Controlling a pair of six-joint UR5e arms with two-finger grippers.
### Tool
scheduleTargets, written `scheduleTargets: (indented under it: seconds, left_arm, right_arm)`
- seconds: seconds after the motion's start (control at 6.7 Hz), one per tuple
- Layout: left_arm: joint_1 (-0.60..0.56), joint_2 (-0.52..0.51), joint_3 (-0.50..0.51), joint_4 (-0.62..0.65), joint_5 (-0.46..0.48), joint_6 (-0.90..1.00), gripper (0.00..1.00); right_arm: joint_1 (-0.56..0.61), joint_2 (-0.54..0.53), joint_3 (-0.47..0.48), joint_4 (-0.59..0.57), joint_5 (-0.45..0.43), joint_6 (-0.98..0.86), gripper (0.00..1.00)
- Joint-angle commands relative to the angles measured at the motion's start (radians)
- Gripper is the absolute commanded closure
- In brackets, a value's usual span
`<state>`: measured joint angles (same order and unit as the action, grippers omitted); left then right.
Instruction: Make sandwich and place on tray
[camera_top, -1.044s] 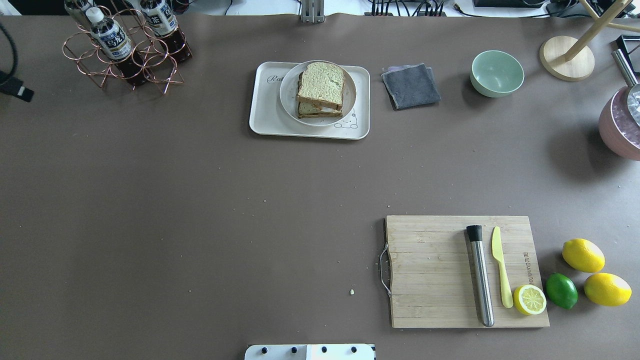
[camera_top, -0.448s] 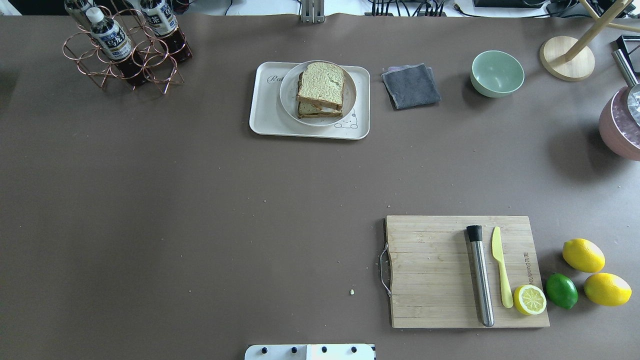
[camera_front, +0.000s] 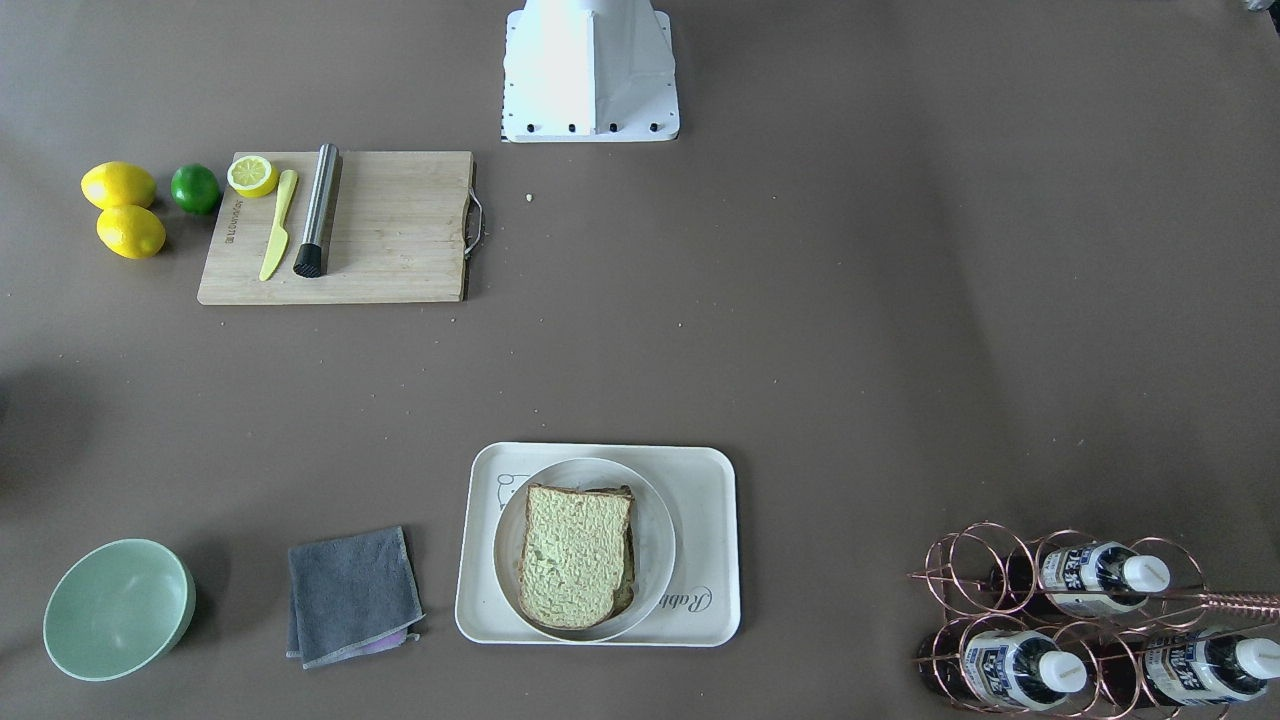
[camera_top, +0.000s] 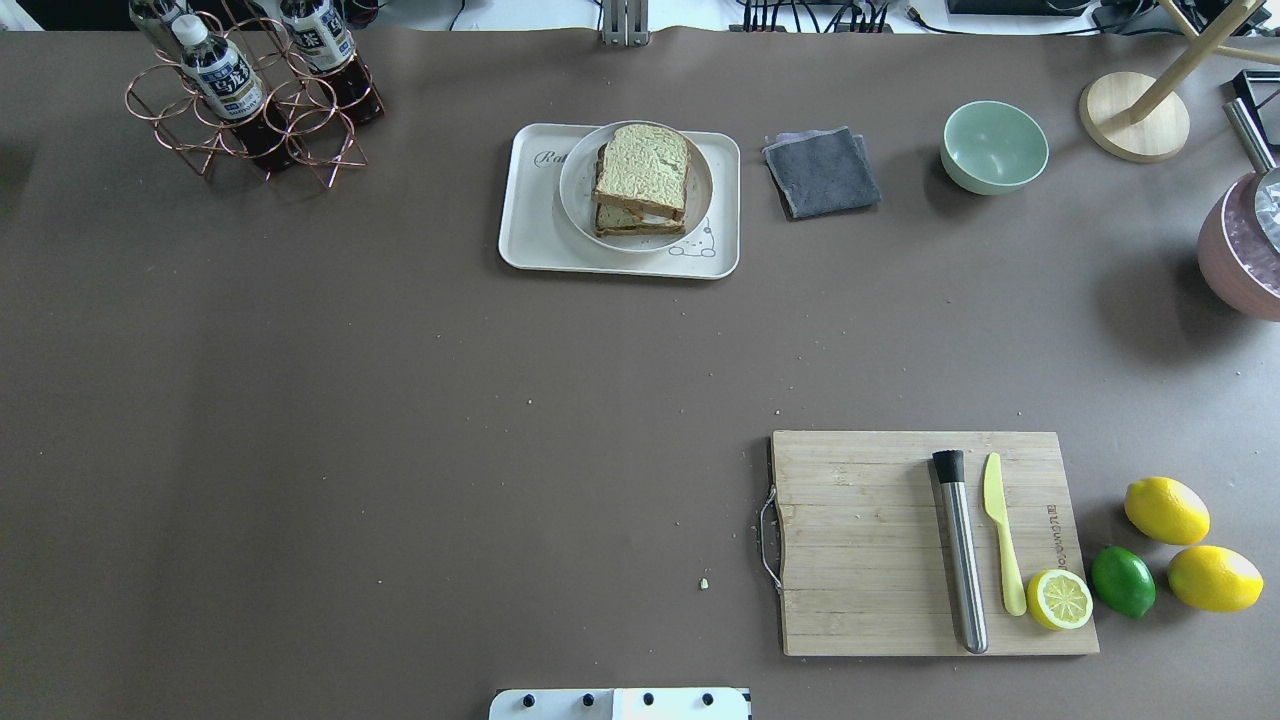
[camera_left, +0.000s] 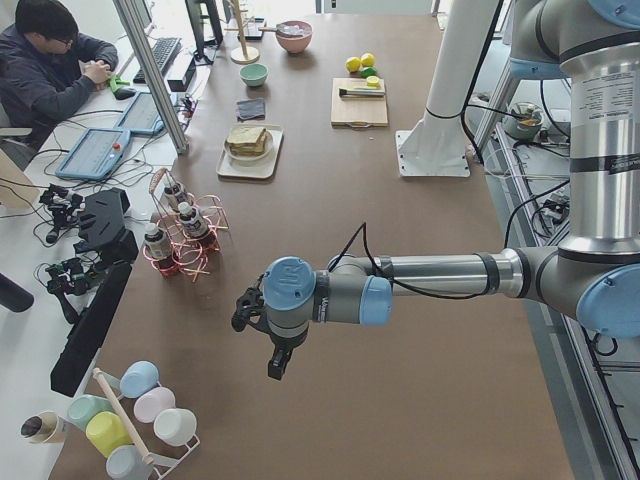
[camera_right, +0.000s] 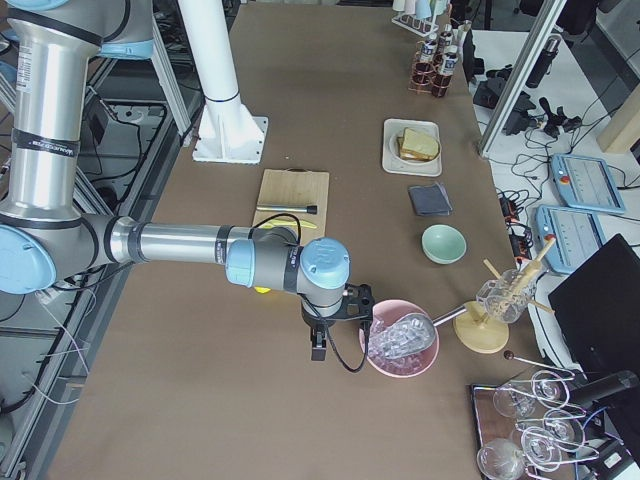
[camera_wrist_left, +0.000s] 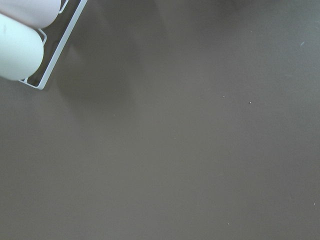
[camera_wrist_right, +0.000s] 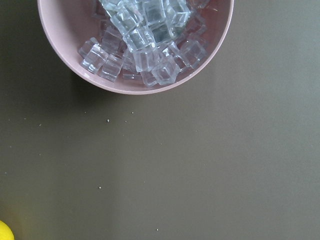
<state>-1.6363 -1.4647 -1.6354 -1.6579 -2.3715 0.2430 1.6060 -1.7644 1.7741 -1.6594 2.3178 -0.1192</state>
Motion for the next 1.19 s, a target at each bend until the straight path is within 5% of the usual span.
scheduleTargets:
  seconds: [0.0,1.04]
  left_arm:
    - [0.004,0.019,-0.004,0.032,-0.023,-0.059,0.03]
    - [0.006,0.043,0.006,0.013,-0.026,-0.059,0.03]
  right_arm:
    - [-0.011,0.013,0.036,-0.078,-0.008,0.001,0.0]
    - [-0.014,-0.01,0.028,-0.086,0.0,-0.005,0.0]
